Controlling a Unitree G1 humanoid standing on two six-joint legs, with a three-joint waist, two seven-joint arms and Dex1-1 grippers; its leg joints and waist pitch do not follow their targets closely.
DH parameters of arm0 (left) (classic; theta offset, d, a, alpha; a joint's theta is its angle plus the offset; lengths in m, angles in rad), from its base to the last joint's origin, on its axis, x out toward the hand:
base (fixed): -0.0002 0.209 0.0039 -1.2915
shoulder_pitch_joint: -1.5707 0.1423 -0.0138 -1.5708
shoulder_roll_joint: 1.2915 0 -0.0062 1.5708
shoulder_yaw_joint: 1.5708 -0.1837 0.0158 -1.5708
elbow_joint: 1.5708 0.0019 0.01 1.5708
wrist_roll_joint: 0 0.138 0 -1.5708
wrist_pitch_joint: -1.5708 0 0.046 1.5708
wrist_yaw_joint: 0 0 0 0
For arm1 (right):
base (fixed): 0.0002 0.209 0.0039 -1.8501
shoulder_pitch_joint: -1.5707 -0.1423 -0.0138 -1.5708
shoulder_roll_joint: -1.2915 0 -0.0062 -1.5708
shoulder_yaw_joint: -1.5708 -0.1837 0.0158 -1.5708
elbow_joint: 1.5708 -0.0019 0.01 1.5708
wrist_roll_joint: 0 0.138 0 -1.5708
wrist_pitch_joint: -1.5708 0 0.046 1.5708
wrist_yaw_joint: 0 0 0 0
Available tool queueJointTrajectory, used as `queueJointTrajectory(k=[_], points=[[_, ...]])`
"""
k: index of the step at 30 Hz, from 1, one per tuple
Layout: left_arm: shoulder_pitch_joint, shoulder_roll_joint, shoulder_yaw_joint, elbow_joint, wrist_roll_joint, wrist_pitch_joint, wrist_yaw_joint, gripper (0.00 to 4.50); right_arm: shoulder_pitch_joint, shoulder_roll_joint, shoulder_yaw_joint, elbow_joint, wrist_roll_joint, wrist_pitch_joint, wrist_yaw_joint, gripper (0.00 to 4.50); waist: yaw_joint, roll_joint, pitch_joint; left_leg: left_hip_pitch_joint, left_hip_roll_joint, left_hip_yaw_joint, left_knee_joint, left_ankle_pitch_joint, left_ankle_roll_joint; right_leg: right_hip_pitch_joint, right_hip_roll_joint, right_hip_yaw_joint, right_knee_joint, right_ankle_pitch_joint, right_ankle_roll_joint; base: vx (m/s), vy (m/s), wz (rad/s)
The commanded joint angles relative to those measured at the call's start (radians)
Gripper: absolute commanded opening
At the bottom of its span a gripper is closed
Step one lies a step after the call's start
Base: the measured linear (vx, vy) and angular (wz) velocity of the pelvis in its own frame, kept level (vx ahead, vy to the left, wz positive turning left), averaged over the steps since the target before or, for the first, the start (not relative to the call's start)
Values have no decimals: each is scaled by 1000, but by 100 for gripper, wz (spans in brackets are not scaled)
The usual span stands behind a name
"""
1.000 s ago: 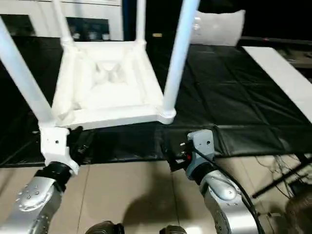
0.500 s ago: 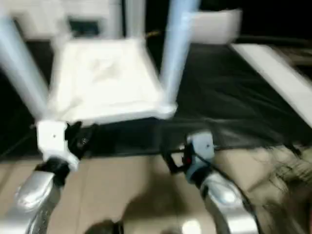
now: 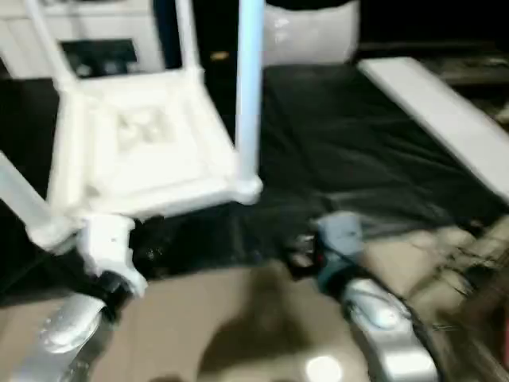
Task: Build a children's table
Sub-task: Rotate leg to tighten
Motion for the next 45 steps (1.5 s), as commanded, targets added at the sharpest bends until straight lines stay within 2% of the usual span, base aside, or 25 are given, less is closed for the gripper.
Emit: queueJointTrajectory(k=[1,2,3,4,5,6,7,8,9,11,12,13,14,15,16,17,18,20,21,23,26,29,35,42,45], points=[[-4,3,11,4,5,-1,8,215,2,-12,14,-13,-4,-8,12,450,-38,25,-41,137,143,-117,-99,100,401,-103,-21,3,53,-40,-77,197,13,5],[-4,3,11,4,5,-1,8,215,2,-12,14,-13,-4,-8,12,450,-44,9,-65,179,185,-151,-81,187,536,-155,-55,34,104,-72,-31,149,-21,11],[-3,0,19,9,9,-8,24,215,2,-15,19,-14,-5,-12,21,450,-46,3,-58,161,167,-140,-70,327,583,-186,-63,43,125,-14,39,149,-21,11],[-3,0,19,9,9,-8,24,215,2,-15,19,-14,-5,-12,21,450,-35,-1,-46,131,148,-105,-79,319,569,-181,-59,43,126,25,64,93,-24,5],[-2,-5,29,11,10,-13,35,215,1,-15,22,-18,4,-12,33,450,-33,-27,-38,83,108,-49,-101,178,512,-161,-60,53,91,107,61,45,-67,0],[-2,-5,29,11,10,-13,35,215,1,-15,22,-18,4,-12,33,450,-27,-86,-33,27,17,8,-76,-84,361,-99,-99,108,-48,134,42,45,-67,0],[-1,-8,36,13,9,-18,43,215,1,-20,28,-22,11,-10,46,450,5,-105,-14,-4,-37,47,-25,-183,280,-80,-146,152,-122,-115,60,31,-108,-11],[3,-5,38,12,8,-20,42,215,2,-32,42,-30,14,-2,62,450,31,-116,-37,-79,-26,25,64,-102,234,27,-258,127,-115,-207,80,53,-97,13],[5,-2,37,10,8,-21,40,215,3,-37,47,-34,16,2,68,450,37,-93,-30,-53,-16,16,50,-59,148,-19,-256,79,-142,-265,136,53,-97,13],[10,1,37,7,9,-20,39,215,7,-34,46,-35,19,-1,68,450,32,-67,-8,-41,7,22,12,-65,134,-8,-251,20,-178,-410,-1,55,-28,47],[14,3,37,5,8,-20,39,215,13,-27,40,-36,32,-2,69,450,16,-43,-4,54,52,34,-57,-139,59,-40,-154,17,-161,-397,-119,48,0,46],[14,3,37,4,8,-19,39,215,15,-28,41,-36,31,-6,70,450,8,-32,3,32,65,23,-93,-197,57,-29,-112,0,-127,-344,-142,84,29,28],[16,3,37,3,7,-19,39,215,18,-30,42,-37,31,-13,72,450,1,-12,-13,108,115,-1,-119,-381,54,-79,-78,-2,-80,-221,-162,130,32,13],[17,3,39,3,6,-17,39,215,25,-33,45,-38,28,-22,74,450,-16,-7,-35,128,139,-49,-120,-236,135,-101,-62,6,-8,-3,-152,130,32,13],[18,2,39,3,4,-15,39,215,31,-38,49,-39,21,-33,77,450,-20,-8,-42,134,141,-59,-104,-85,209,-116,-67,11,10,73,-138,123,42,7],[18,2,38,5,3,-13,39,215,36,-42,52,-38,15,-41,78,450,-20,-13,-45,129,132,-61,-61,266,345,-144,-93,37,18,202,-100,99,35,4],[17,2,36,7,3,-13,39,215,41,-43,54,-38,12,-49,80,450,-8,-25,-57,102,92,-39,-10,593,370,-139,-120,68,5,388,-80,99,35,4],[13,2,33,11,4,-12,38,215,44,-45,53,-37,12,-57,82,450,-1,-53,-73,22,23,9,-6,705,253,-57,-112,88,21,808,-42,0,0,0],[9,3,31,15,4,-11,36,215,45,-46,52,-36,13,-60,83,450,3,-66,-77,-1,13,27,-19,516,164,-32,-105,83,24,943,-1,0,0,0],[-1,9,28,21,2,-5,31,215,44,-50,50,-33,15,-64,88,450,2,-62,-51,5,33,31,-57,157,55,-45,-113,73,-5,805,3,-31,-15,0],[-43,36,16,49,-39,31,-34,251,37,-61,48,-17,14,-77,104,450,-5,-49,-18,32,75,18,-107,-263,-2,-67,-118,79,-51,136,-110,-81,-14,0],[-52,43,13,55,-47,38,-51,264,36,-65,50,-13,15,-82,107,450,-6,-54,3,42,73,30,-115,-461,-65,-86,-129,93,-87,-308,-153,-107,11,-2],[-273,166,-72,238,-9,47,-227,297,0,-109,60,10,57,-91,198,450,-3,-50,-9,30,71,30,-124,-374,-64,-86,-123,96,-79,-203,-137,-58,19,-5],[-520,261,-150,474,23,71,-404,332,-44,-122,50,39,69,-104,230,450,1,-46,-46,16,68,48,-92,-7,45,-77,-122,87,-32,353,-211,0,0,0],[-621,303,-196,611,36,51,-521,332,-58,-147,50,47,61,-86,237,450,9,-45,-49,18,67,58,-87,-16,79,-79,-125,87,-34,337,-242,0,0,0]])
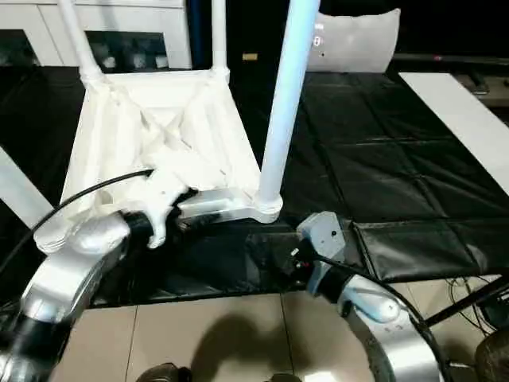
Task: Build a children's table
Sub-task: Rotate leg to tighten
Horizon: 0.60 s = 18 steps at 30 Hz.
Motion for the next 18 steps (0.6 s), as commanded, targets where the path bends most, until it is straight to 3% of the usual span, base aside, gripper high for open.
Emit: queueJointTrajectory(k=[1,3,6,7,11,13,17,18], points=[[-47,24,-34,80,14,-8,-69,332,-12,-21,-15,8,1,15,10,450,6,5,-66,26,73,-25,-77,-30,79,31,-85,32,-54,255,-258,0,0,0],[-111,35,-51,176,21,-26,-117,301,-14,-36,-15,6,2,28,24,450,14,11,-62,32,77,-20,-81,-67,78,24,-85,32,-57,206,-273,0,0,0],[-161,44,-70,259,31,-44,-162,283,-12,-47,-13,2,2,25,37,450,17,8,-58,33,82,-18,-88,-122,64,22,-88,33,-63,127,-289,0,0,0],[-180,52,-81,294,37,-59,-188,268,-9,-52,-12,-1,3,27,39,450,17,12,-58,35,84,-17,-89,-131,60,19,-87,34,-64,122,-293,0,0,0],[-216,38,-72,360,27,-97,-210,239,-1,-60,-11,-10,7,31,37,450,18,13,-58,32,86,-16,-91,-133,59,21,-91,34,-63,118,-301,0,0,0],[-227,28,-67,378,16,-109,-220,211,1,-62,-9,-13,8,33,36,450,19,9,-56,33,87,-14,-91,-143,60,20,-92,35,-66,104,-306,0,0,0],[-278,-6,-77,481,27,-185,-251,201,1,-66,-5,-13,4,36,39,450,22,6,-56,31,87,-12,-92,-142,67,19,-93,35,-68,88,-307,0,0,0],[-291,-14,-80,506,31,-201,-258,178,0,-65,-4,-12,4,36,39,450,22,5,-56,32,87,-11,-91,-146,67,19,-94,36,-70,82,-305,0,0,0]])
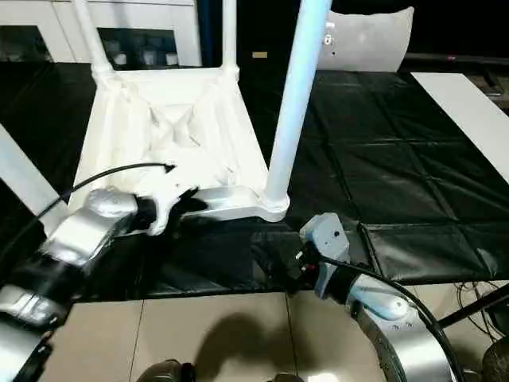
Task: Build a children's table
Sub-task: Rotate leg to tighten
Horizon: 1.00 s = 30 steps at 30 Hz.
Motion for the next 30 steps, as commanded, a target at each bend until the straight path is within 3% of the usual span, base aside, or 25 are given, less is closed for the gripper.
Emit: queueJointTrajectory(k=[1,9,10,15,19,22,24,27,30], points=[[-27,-7,-11,38,7,-41,-20,167,0,-8,-4,-10,0,10,6,450,3,0,-58,30,85,-25,-86,-147,64,23,-92,35,-68,85,-299,0,0,0],[-110,-28,-47,203,77,-147,-22,112,14,-11,10,-24,-4,11,3,450,2,-1,-58,28,86,-26,-85,-128,82,24,-94,34,-68,120,-304,0,0,0],[-124,-31,-54,233,89,-165,-25,101,17,-11,10,-27,-4,11,2,450,3,4,-57,28,87,-27,-85,-132,81,24,-95,34,-67,119,-306,0,0,0],[-158,-45,-54,302,96,-210,-46,51,23,-13,7,-33,-4,11,-4,450,2,6,-53,33,91,-28,-94,-208,54,20,-96,36,-76,34,-308,0,0,0],[-162,-56,-35,317,70,-229,-91,30,29,-15,7,-38,-5,9,-6,450,0,5,-53,32,91,-27,-95,-208,51,20,-97,36,-75,47,-310,0,0,0],[-151,-59,-24,308,41,-219,-142,9,32,-18,9,-40,-5,8,-4,450,0,3,-58,31,91,-24,-91,-153,73,23,-97,35,-68,127,-317,0,0,0],[-125,-42,-14,294,24,-230,-188,9,14,-22,7,-25,-5,-1,6,450,0,2,-63,28,88,-23,-84,-85,105,26,-97,32,-59,223,-326,0,0,0],[-83,-7,-6,247,14,-257,-213,9,1,-27,-5,-14,-6,-13,9,450,-3,-2,-63,25,88,-20,-81,-59,136,31,-101,30,-56,268,-333,0,0,0],[-5,53,12,153,-4,-281,-243,9,-20,-35,-21,4,2,-21,21,450,-6,-1,-64,24,93,-21,-82,-57,145,32,-100,27,-53,260,-334,0,0,0]])
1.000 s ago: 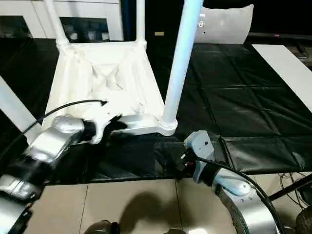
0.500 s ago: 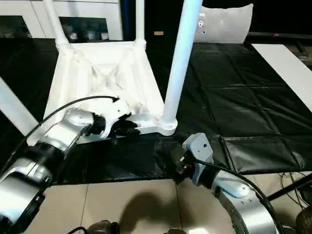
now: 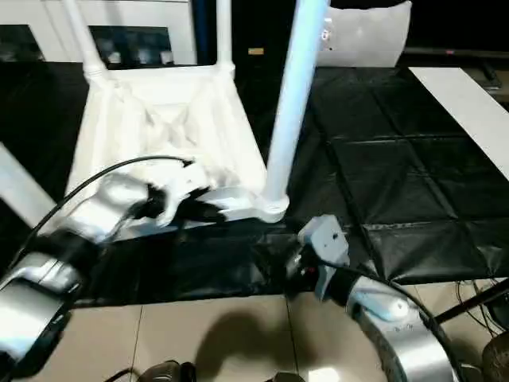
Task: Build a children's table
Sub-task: Rotate leg to tighten
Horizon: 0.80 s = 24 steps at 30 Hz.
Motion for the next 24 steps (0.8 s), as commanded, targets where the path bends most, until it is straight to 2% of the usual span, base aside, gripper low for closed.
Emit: queueJointTrajectory(k=[1,2,3,4,5,6,7,9,11,12,13,15,17,19,20,21,24], points=[[41,23,14,-29,-27,-15,-36,9,-13,-15,-26,11,2,-12,10,450,6,-2,-63,26,89,-29,-70,-62,136,32,-96,28,-42,249,-329,0,0,0],[63,40,20,-57,-33,-20,-50,9,-20,-19,-28,18,3,-16,17,450,7,1,-61,30,91,-29,-71,-77,128,28,-94,28,-44,219,-328,0,0,0],[106,78,23,-112,-41,-16,-87,9,-35,-28,-29,37,7,-23,36,450,5,-10,-58,28,91,-25,-74,-91,121,28,-93,29,-46,185,-325,0,0,0],[106,78,23,-112,-41,-16,-87,9,-35,-28,-29,37,7,-23,36,450,7,-5,-60,29,92,-28,-74,-98,114,29,-96,28,-45,170,-325,0,0,0],[124,94,23,-134,-42,-11,-107,9,-41,-32,-29,46,9,-26,46,450,6,-3,-57,34,92,-24,-76,-109,106,24,-92,30,-50,138,-322,0,0,0],[154,123,21,-176,-49,6,-137,9,-55,-38,-26,62,13,-33,64,450,5,-6,-58,34,92,-23,-76,-115,98,24,-91,29,-49,126,-323,0,0,0],[196,164,19,-235,-57,31,-170,9,-75,-44,-19,82,18,-41,89,450,4,-10,-57,30,91,-22,-77,-106,98,26,-91,30,-48,127,-320,0,0,0],[240,207,21,-297,-62,41,-188,9,-102,-51,-11,105,28,-48,124,450,-2,-6,-56,32,90,-21,-77,-87,102,21,-85,28,-45,142,-316,0,0,0],[245,210,29,-307,-57,19,-168,9,-114,-58,-1,114,31,-53,148,450,-2,-6,-56,35,90,-19,-75,-89,105,19,-85,29,-45,137,-320,0,0,0],[244,196,46,-314,-58,8,-131,9,-127,-62,8,127,27,-58,163,450,5,-7,-56,37,90,-17,-74,-89,103,18,-86,30,-46,130,-316,0,0,0],[241,184,56,-326,-70,22,-120,9,-139,-62,13,140,23,-62,170,450,7,-14,-54,37,90,-14,-74,-90,102,16,-86,31,-47,128,-316,0,0,0],[240,179,60,-336,-77,33,-125,9,-145,-61,15,149,21,-64,173,450,10,-12,-55,37,90,-13,-74,-83,97,16,-87,30,-46,118,-311,0,0,0],[242,183,56,-362,-87,64,-137,44,-155,-60,19,164,14,-71,180,450,10,-14,-55,34,88,-12,-74,-75,96,18,-86,30,-45,118,-305,0,0,0],[242,180,35,-418,-80,126,-127,56,-174,-56,30,190,2,-84,194,450,9,-12,-58,34,88,-10,-71,-53,98,17,-86,29,-40,147,-305,0,0,0],[241,172,29,-421,-68,124,-112,56,-177,-55,32,191,2,-84,196,450,8,-13,-58,34,87,-10,-70,-45,102,16,-85,29,-40,157,-307,0,0,0],[234,148,19,-420,-52,130,-84,76,-177,-55,37,190,0,-84,197,450,9,-15,-56,31,86,-8,-68,-37,108,17,-85,30,-40,171,-308,0,0,0],[227,131,11,-407,-35,126,-61,85,-176,-54,43,189,-4,-86,198,450,12,-16,-56,31,87,-7,-67,-53,108,17,-88,33,-43,155,-303,0,0,0]])
